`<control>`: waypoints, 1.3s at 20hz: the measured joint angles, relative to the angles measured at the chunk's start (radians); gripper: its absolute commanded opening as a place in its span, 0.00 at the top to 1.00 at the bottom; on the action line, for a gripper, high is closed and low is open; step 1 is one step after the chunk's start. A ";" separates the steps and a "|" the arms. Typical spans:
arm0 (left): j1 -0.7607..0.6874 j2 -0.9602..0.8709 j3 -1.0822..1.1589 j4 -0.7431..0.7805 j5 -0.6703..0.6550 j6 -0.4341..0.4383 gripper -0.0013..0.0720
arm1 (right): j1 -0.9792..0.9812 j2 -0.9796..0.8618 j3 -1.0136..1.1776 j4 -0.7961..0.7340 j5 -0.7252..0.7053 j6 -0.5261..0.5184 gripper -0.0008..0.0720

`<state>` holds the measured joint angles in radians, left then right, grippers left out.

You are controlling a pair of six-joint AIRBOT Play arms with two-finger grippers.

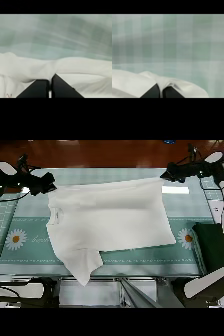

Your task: Fold the shirts.

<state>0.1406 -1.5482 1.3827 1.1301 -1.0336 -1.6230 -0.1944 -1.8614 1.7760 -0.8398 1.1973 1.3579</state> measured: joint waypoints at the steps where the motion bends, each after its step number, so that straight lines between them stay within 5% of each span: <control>1: -0.001 0.006 -0.005 0.001 -0.042 0.023 0.95 | -0.014 0.003 0.002 -0.005 0.053 -0.005 0.96; 6: -0.006 0.019 -0.104 0.043 -0.198 0.095 0.95 | -0.045 0.012 -0.039 -0.111 0.244 -0.019 0.96; 14: -0.006 0.019 -0.227 0.064 -0.250 0.127 0.95 | -0.053 0.013 -0.232 -0.160 0.267 -0.053 0.94; 15: -0.006 0.019 -0.231 0.064 -0.250 0.127 0.92 | -0.053 0.013 -0.246 -0.159 0.253 -0.055 0.67; 16: -0.006 0.019 -0.233 0.066 -0.249 0.128 0.68 | -0.053 0.013 -0.254 -0.161 0.243 -0.056 0.42; 17: -0.006 0.018 -0.236 0.068 -0.251 0.127 0.33 | -0.053 0.013 -0.261 -0.163 0.230 -0.056 0.42; 26: 0.094 0.197 -0.301 0.113 -0.323 0.108 0.29 | -0.153 0.196 -0.325 -0.188 0.209 -0.003 0.42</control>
<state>0.2344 -1.3514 1.0821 1.2430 -1.3571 -1.5154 -0.3470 -1.6657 1.4513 -1.0283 1.4063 1.3552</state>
